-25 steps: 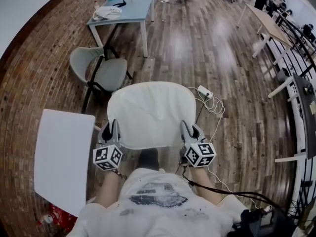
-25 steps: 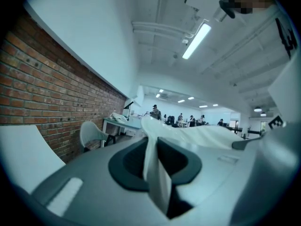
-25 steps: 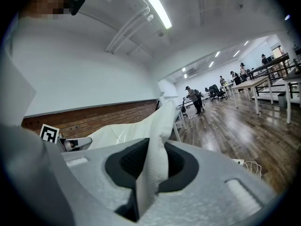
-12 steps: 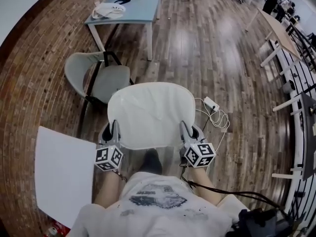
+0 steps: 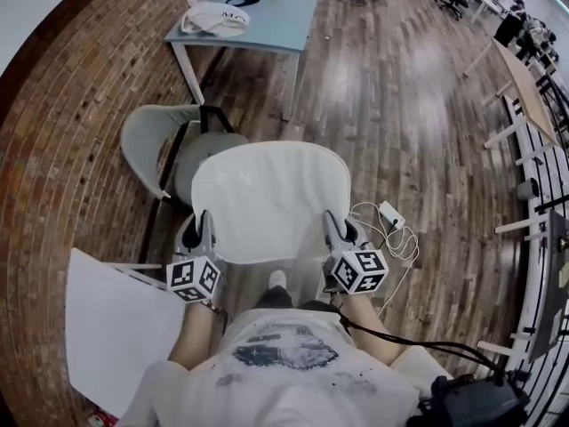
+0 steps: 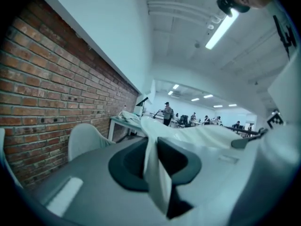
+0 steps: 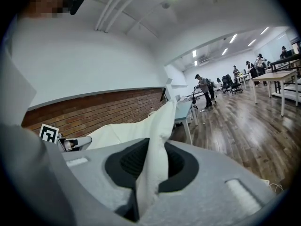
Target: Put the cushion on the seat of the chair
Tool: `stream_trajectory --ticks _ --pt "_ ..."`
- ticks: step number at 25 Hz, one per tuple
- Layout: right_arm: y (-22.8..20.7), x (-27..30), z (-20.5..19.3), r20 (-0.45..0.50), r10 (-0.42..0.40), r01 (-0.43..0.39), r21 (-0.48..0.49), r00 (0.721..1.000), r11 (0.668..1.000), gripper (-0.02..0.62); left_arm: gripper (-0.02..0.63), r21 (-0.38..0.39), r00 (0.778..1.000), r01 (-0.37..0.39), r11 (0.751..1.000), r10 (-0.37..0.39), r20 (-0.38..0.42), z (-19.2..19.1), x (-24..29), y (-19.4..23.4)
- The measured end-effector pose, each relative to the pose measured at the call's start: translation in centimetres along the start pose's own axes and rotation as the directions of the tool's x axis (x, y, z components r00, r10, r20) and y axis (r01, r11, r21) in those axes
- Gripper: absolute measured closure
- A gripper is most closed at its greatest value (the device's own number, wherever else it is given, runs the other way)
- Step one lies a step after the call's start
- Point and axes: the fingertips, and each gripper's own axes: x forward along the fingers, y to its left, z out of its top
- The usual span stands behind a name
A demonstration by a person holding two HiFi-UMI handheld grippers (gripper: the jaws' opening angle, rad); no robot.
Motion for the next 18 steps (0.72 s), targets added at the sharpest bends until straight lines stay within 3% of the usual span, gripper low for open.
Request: stream_trajectory --ticks 5,11,15,18 --pt "0.3 5.5 2.4 -0.036 0.05 -0.051 -0.023 0.998 0.998 0.548 0.557 -0.032 0.998 -0.058 0.998 0.059 0.031 1.8 2.2 2.3" --pt "1.7 13.2 4.4 -0.077 0.175 -0.18 -0.07 0.982 0.981 0.548 0.557 -0.074 0.98 -0.176 0.982 0.182 0.082 3.2 3.6 5.7" --pt "2.6 18.8 4.4 -0.117 0.277 -0.286 -0.078 0.954 0.955 0.548 0.557 -0.082 0.953 -0.279 0.957 0.286 0.103 3.6 4.3 8.1" --pt "3.3 23.6 4.2 -0.169 0.369 -0.385 -0.08 0.914 0.919 0.548 0.557 -0.103 0.915 -0.383 0.918 0.392 0.098 3.1 5.0 9.7"
